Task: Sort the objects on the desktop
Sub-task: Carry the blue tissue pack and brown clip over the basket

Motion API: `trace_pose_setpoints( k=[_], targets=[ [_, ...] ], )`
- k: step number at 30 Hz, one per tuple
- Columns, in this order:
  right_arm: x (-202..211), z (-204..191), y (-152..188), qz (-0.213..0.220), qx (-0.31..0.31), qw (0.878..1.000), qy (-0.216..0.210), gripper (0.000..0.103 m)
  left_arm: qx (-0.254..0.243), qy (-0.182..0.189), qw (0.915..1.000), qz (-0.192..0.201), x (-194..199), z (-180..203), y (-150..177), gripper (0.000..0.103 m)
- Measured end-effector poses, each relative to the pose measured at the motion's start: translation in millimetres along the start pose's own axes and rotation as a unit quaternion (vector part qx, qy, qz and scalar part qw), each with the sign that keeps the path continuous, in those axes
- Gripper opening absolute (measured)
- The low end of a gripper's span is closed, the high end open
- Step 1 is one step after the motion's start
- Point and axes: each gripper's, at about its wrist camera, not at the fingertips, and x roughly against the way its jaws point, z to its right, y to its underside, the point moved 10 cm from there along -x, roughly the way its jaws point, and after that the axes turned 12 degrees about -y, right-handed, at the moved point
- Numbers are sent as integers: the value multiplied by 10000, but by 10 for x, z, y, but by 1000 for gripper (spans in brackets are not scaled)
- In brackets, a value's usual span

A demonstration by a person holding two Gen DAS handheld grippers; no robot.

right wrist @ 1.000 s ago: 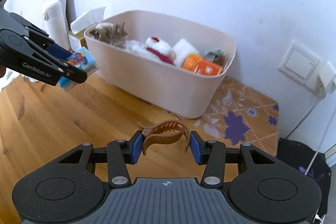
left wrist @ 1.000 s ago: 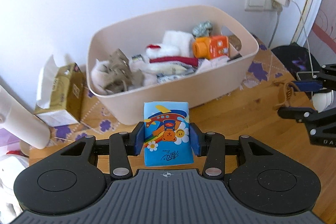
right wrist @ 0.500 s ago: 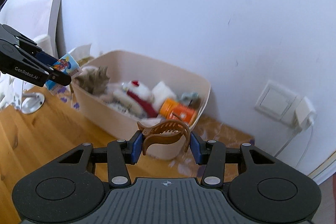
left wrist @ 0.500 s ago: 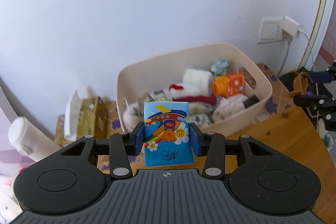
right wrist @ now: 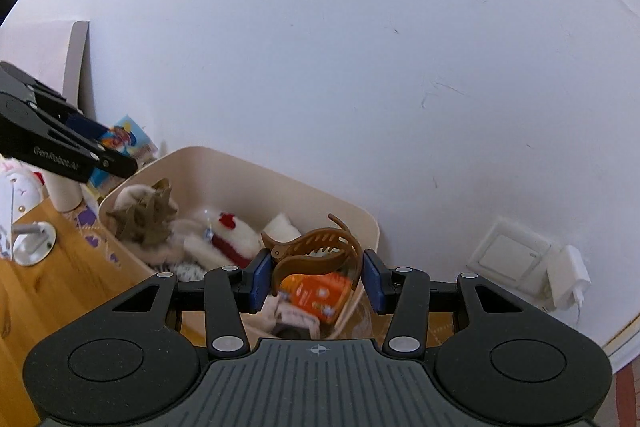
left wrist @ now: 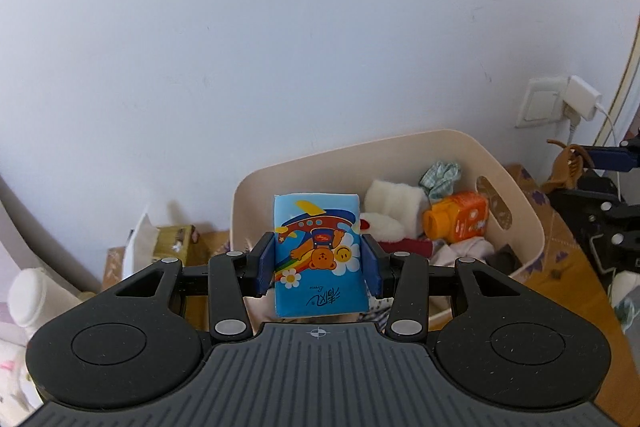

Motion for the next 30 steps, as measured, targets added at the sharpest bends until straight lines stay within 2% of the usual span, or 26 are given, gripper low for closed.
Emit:
trace_pose_setpoints(
  k=[6,12,19,27,28,29,30],
  targets=[
    [-286,17,-104,-72,-255,9996,-31,45,9,119,9997,-193,-259,114,16,45],
    [-598,52,-56,-232,-679,9974,-66,45,109,421,9976,-545,-522,217,122,45],
    [-923,84,90,-688,-848,9940,26,45,-145,511,9965,-641,-661,271,241,45],
    [-1124,24,221,-897,-1262,9879,-66,45,-340,778,9940,-693,-751,385,275,46],
    [-1145,8,240,-948,-1310,9868,-83,45,-360,814,9936,-701,-757,403,281,46],
    [-1165,-3,249,-972,-1346,9861,-84,54,-384,830,9934,-694,-757,410,288,49],
    [-1172,-13,258,-1007,-1384,9852,-64,55,-424,859,9931,-680,-754,422,293,51]
  ],
)
